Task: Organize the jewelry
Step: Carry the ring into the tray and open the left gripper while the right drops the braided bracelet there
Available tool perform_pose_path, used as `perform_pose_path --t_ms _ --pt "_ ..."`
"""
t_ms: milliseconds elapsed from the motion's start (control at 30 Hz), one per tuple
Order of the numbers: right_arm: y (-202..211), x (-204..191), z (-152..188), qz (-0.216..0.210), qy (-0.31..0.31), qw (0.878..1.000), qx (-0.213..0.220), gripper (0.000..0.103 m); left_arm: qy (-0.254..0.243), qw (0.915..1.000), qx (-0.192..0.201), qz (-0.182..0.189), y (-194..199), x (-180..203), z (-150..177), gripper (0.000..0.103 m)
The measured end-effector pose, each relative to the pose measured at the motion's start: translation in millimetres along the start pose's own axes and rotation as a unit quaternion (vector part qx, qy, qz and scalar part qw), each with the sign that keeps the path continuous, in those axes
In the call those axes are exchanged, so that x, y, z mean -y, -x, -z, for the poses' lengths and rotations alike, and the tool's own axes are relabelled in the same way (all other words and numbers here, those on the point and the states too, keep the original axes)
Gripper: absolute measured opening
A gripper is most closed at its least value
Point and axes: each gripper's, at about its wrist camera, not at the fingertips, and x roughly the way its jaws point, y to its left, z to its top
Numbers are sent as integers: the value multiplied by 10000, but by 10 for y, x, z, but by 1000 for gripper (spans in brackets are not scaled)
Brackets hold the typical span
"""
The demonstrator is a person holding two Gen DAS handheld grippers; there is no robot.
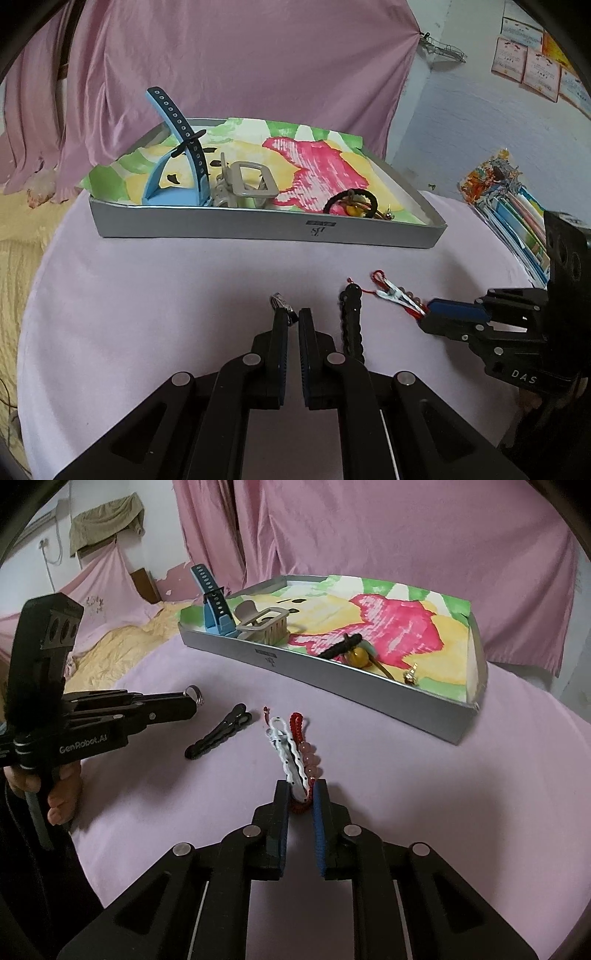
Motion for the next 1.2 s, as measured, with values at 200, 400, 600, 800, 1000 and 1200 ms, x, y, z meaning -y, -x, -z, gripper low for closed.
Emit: perform_pose_path --t_ms 200,400,600,800,1000,1200 --pt "-97 -124 -120 51 333 9994 -57 17 49 10000 -20 -77 -2 -16 17 6" --pt "-104 -205 -219 99 508 9987 28 17 78 9999 -27 -65 -10 -18 19 6" --pt "-126 -236 -269 13 598 9982 27 17 98 9999 -39 -59 -10 -24 17 6" --pt "-190 -313 -313 -1 790 9969 18 17 118 9999 -38 -65 -19 -27 22 6" --pt "-277 -288 -333 35 767 9970 -49 15 121 9999 -36 -50 -19 -31 25 6" --pt "-224 -217 -326 -121 558 9983 125 5 115 9999 2 -36 -11 -25 25 6"
